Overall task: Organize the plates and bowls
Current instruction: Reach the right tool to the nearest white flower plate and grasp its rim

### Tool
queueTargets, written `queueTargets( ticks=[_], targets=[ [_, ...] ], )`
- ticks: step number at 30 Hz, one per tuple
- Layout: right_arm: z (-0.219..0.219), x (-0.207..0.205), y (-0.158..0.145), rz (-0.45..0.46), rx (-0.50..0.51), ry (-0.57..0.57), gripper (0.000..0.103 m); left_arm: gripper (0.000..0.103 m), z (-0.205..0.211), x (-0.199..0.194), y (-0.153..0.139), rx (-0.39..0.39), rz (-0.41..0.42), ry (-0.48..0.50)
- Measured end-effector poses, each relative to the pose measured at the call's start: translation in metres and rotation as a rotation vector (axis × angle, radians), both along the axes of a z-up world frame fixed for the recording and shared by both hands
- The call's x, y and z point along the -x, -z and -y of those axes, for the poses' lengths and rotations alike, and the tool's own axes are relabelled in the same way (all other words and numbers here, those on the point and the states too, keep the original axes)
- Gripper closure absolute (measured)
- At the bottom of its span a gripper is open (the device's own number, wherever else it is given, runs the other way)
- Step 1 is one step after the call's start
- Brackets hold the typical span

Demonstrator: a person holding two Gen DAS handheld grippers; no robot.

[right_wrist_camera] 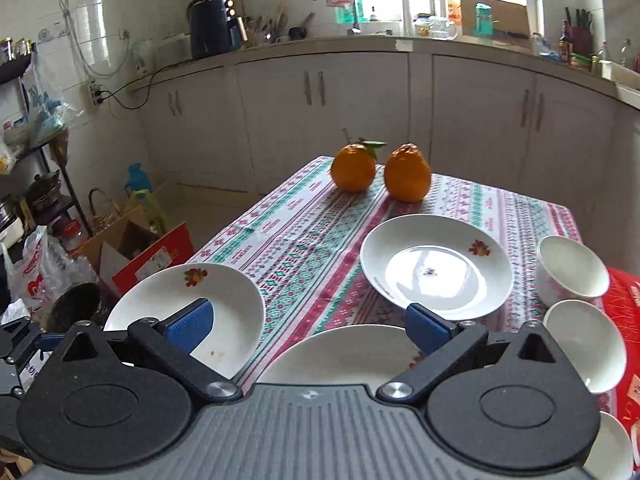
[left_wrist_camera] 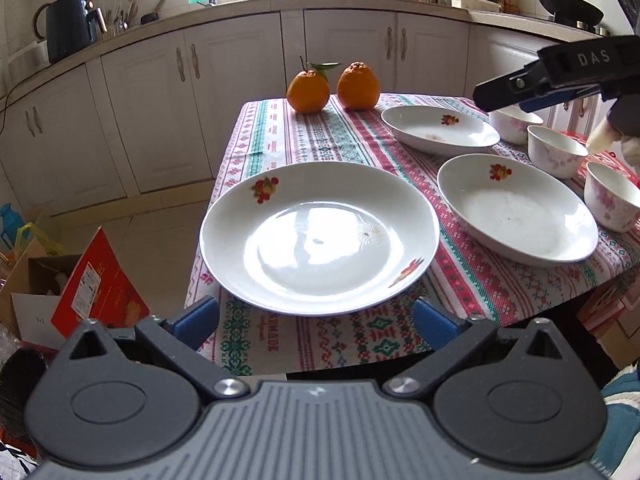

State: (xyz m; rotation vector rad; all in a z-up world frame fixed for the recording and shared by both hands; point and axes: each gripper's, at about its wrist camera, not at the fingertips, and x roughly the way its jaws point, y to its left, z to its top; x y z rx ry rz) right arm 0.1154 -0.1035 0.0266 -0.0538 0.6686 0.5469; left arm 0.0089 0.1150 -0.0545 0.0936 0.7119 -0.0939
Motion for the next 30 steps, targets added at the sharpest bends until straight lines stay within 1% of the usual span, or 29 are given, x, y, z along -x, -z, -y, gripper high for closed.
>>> queueTargets(
  ticks=[4, 7, 10, 13, 21, 26, 30],
  targets=[
    [-0.023, -0.016, 0.010, -0.031, 0.044, -0.047, 0.000, 0.001, -0.006, -0.013, 0.012, -0.018, -0.027, 0.017],
    [-0.036, -0.028, 0.015, -0.051, 0.059, -0.084, 0.000, 0.001, -0.012, -0.020, 0.018, 0.004, -0.046, 0.027],
    [-0.050, -0.037, 0.020, -0.069, 0.073, -0.132, 0.000, 0.001, -0.016, -0.025, 0.022, 0.007, -0.058, 0.035],
    [-0.064, -0.045, 0.024, -0.071, 0.101, -0.185, 0.000, 0.001, -0.022, -0.025, 0.025, 0.045, -0.051, 0.043],
    [-0.095, -0.073, 0.039, -0.110, 0.137, -0.309, 0.000, 0.000, -0.026, -0.023, 0.025, 0.046, -0.037, 0.072],
    [-0.109, -0.092, 0.053, -0.181, 0.121, -0.387, 0.000, 0.000, -0.026, -0.023, 0.024, 0.046, -0.031, 0.068],
    [-0.119, -0.102, 0.064, -0.224, 0.108, -0.452, 0.000, 0.000, -0.028, -0.026, 0.024, 0.048, -0.031, 0.094]
  ],
)
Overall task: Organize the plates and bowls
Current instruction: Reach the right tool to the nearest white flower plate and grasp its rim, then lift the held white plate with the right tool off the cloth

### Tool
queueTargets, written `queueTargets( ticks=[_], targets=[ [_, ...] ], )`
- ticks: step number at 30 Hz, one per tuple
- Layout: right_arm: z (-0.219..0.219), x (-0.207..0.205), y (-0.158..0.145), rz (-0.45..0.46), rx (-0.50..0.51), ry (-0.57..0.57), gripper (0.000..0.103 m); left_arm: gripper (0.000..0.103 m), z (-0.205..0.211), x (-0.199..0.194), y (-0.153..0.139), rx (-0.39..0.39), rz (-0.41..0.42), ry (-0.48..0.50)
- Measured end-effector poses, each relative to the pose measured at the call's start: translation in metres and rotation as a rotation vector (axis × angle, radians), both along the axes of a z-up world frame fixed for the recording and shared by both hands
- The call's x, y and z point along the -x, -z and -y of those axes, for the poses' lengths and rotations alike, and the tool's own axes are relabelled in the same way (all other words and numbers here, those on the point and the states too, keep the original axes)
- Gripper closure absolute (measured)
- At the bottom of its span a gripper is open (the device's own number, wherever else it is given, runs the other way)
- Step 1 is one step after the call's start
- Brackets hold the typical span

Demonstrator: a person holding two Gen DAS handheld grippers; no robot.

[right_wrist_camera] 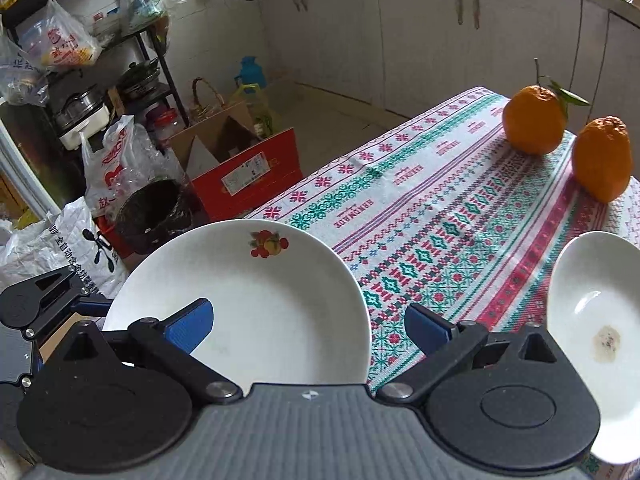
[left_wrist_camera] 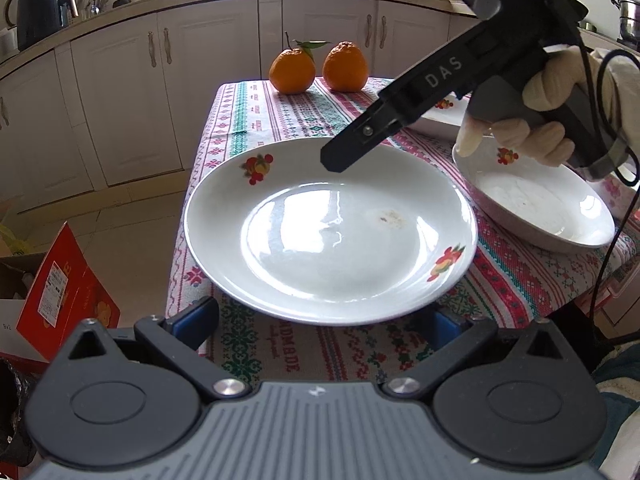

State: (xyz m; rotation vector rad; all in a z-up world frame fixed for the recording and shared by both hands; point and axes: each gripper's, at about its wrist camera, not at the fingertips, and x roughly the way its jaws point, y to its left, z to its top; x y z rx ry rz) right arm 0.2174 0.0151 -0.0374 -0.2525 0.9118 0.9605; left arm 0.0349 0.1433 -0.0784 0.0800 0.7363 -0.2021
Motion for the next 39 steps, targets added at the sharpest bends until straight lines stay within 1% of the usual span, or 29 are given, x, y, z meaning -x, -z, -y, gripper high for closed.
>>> queueTargets(
  ticks=[4, 7, 12, 17, 23, 26, 33, 39],
  targets=[
    [-0.010, -0.008, 0.007, -0.036, -0.008, -0.049, 0.002, 0.001, 0.000, 0.000, -0.001, -0.008, 0.012, 0.028],
    [-0.016, -0.011, 0.012, -0.043, 0.003, -0.072, 0.007, 0.001, 0.001, 0.002, -0.002, -0.027, 0.028, 0.054],
    [-0.021, -0.016, 0.017, -0.078, 0.001, -0.109, 0.016, 0.001, -0.001, 0.000, -0.003, -0.023, 0.030, 0.086],
    [-0.019, -0.018, 0.018, -0.101, -0.011, -0.116, 0.016, 0.001, -0.001, -0.001, -0.004, -0.029, 0.025, 0.105],
    [-0.016, -0.023, 0.017, -0.133, -0.031, -0.093, 0.016, 0.001, -0.002, -0.007, -0.006, -0.035, 0.007, 0.122],
    [-0.014, -0.026, 0.014, -0.130, -0.043, -0.086, 0.016, 0.001, -0.003, -0.013, -0.008, -0.036, 0.008, 0.130],
    [-0.009, -0.046, 0.005, -0.108, -0.059, -0.042, 0.016, 0.001, -0.005, -0.040, -0.015, -0.038, 0.023, 0.161],
    [-0.006, -0.069, 0.005, -0.093, -0.063, 0.002, 0.016, 0.001, -0.008, -0.068, -0.012, -0.026, 0.018, 0.191]
  ],
)
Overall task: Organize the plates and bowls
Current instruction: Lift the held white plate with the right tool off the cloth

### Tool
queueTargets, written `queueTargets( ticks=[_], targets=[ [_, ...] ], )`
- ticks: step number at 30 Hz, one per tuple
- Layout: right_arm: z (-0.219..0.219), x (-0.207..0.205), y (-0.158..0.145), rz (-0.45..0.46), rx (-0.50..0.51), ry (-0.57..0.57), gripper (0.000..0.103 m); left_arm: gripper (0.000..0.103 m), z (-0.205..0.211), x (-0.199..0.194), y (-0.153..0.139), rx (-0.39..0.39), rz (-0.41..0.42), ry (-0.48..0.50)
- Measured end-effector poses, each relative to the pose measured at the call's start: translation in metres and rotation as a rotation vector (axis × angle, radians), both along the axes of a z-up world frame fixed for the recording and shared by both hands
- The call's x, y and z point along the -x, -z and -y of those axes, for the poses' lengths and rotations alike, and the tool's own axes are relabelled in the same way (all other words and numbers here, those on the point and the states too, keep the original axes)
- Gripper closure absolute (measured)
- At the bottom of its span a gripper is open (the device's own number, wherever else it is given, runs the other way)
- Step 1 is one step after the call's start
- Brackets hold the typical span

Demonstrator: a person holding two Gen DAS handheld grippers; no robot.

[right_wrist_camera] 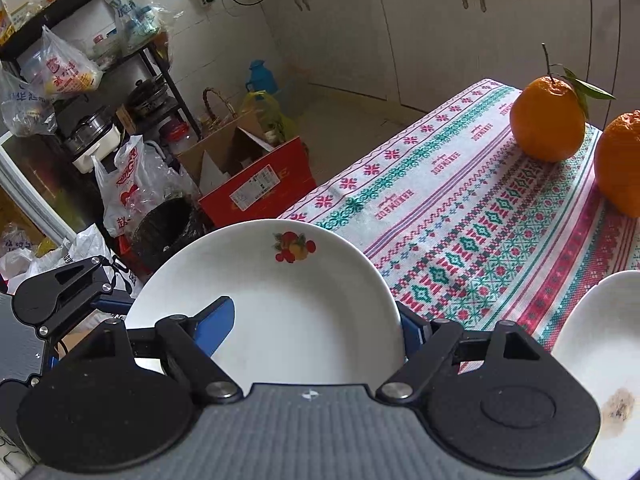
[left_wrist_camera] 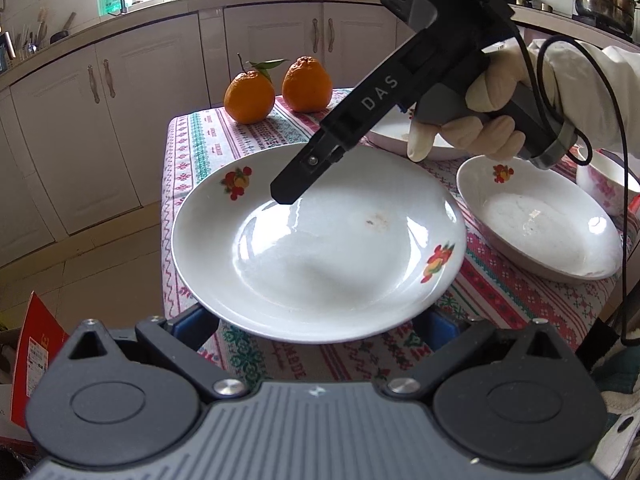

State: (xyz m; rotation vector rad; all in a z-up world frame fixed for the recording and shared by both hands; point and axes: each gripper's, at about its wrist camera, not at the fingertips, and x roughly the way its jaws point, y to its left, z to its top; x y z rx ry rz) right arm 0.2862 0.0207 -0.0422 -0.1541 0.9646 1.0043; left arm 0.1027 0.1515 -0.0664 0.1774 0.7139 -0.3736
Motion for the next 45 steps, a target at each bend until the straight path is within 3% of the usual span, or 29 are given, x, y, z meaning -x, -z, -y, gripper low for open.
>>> queueTargets(
  ticks=[14, 26, 31, 36, 45],
  targets=[
    [0.001, -0.031, 0.015, 0.004, 0.020, 0.058, 0.016, 0.001, -0.003, -0.036, 0.010, 0.006, -0.020, 0.028],
    [0.001, -0.035, 0.017, 0.021, 0.028, 0.061, 0.015, 0.001, -0.002, -0.040, 0.009, 0.007, -0.013, 0.041],
    [-0.001, -0.032, 0.017, 0.031, 0.038, 0.053, 0.009, 0.001, -0.003, -0.038, 0.008, 0.015, -0.009, 0.037],
    [0.004, -0.021, 0.010, 0.054, 0.051, 0.057, 0.001, 0.001, -0.006, -0.030, 0.004, 0.020, -0.003, 0.021],
    [0.037, 0.014, -0.026, 0.115, 0.061, 0.150, 0.000, 0.001, 0.001, 0.002, -0.009, 0.022, 0.022, 0.002]
  ],
)
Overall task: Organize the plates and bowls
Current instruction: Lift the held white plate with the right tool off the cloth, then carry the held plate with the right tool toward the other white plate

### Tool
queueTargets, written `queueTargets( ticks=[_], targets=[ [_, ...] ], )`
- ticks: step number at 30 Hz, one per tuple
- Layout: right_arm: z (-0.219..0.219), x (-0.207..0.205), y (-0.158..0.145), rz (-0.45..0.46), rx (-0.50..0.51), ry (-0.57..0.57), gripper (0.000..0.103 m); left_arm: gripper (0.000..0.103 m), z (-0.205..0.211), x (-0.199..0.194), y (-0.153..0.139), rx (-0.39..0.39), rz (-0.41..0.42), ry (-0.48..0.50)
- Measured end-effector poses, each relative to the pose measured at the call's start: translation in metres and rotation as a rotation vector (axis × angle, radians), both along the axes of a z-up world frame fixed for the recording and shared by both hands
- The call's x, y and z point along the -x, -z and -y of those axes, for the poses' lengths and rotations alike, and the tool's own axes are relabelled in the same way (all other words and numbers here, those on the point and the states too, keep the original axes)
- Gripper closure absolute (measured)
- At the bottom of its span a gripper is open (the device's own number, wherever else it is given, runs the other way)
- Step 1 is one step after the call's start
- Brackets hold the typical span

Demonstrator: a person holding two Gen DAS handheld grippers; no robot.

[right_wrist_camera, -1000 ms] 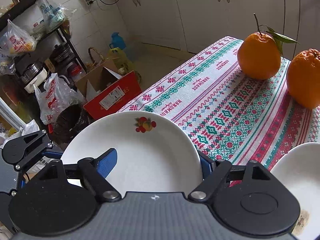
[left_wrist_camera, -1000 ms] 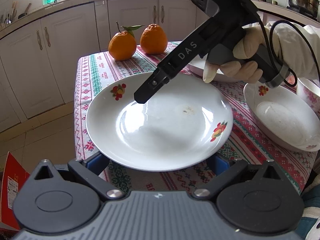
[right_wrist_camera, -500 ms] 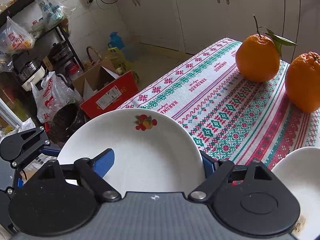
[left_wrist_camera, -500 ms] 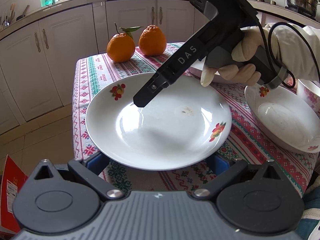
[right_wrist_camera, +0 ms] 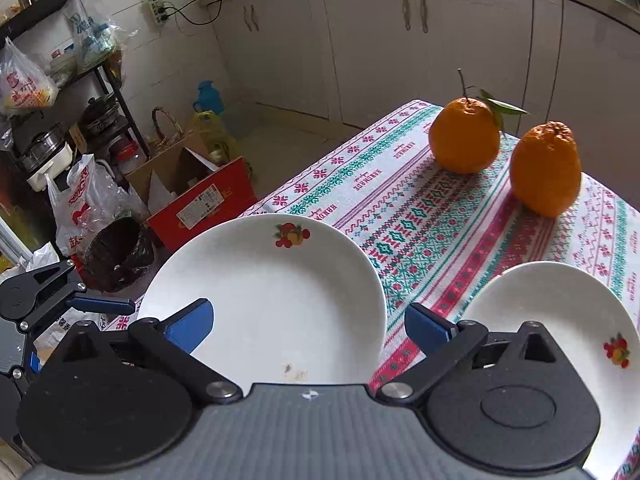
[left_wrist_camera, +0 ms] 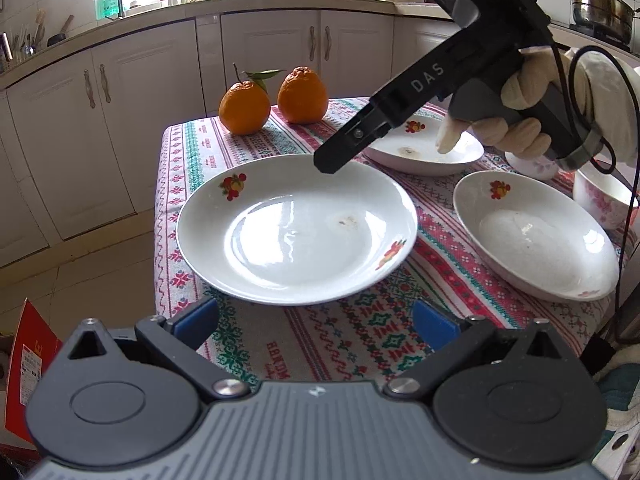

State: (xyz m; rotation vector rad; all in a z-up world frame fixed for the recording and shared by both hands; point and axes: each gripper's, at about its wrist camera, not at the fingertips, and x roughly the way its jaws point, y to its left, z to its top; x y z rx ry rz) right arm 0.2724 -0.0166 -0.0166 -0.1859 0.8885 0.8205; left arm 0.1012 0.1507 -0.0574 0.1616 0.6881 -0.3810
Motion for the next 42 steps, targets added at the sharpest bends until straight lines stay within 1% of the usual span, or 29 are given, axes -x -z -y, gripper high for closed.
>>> queueTargets(
  ticks=[4, 11, 17, 21, 23, 26, 30, 32, 36, 42],
  targets=[
    [0.016, 0.026, -0.014, 0.042, 0.025, 0.044, 0.000, 0.001, 0.008, 0.017, -0.008, 0.002, 0.031, -0.009],
    [0.053, 0.075, -0.027, 0.082, 0.018, 0.133, 0.000, 0.001, 0.025, 0.036, -0.018, 0.000, 0.073, -0.013],
    [0.085, 0.115, -0.028, 0.105, 0.005, 0.211, 0.000, 0.001, 0.041, 0.052, -0.018, -0.010, 0.101, 0.014],
    [0.107, 0.136, -0.023, 0.101, 0.000, 0.264, 0.000, 0.001, 0.053, 0.059, -0.013, 0.000, 0.091, 0.036],
    [0.117, 0.143, -0.019, 0.093, 0.005, 0.292, 0.000, 0.001, 0.058, 0.060, -0.010, 0.004, 0.072, 0.039],
    [0.130, 0.154, -0.014, 0.089, 0.010, 0.322, 0.000, 0.001, 0.065, 0.064, -0.005, 0.015, 0.046, 0.072],
    [0.144, 0.163, -0.008, 0.080, 0.006, 0.358, 0.000, 0.001, 0.077, 0.066, 0.001, -0.005, 0.020, 0.115],
    [0.150, 0.165, -0.005, 0.072, 0.002, 0.374, 0.000, 0.001, 0.081, 0.067, 0.004, 0.001, 0.014, 0.126],
    [0.155, 0.168, 0.000, 0.064, 0.012, 0.394, 0.000, 0.001, 0.088, 0.063, 0.008, 0.014, 0.003, 0.144],
    [0.158, 0.167, 0.002, 0.053, 0.008, 0.405, 0.000, 0.001, 0.096, 0.055, 0.018, 0.010, -0.009, 0.173]
  ],
)
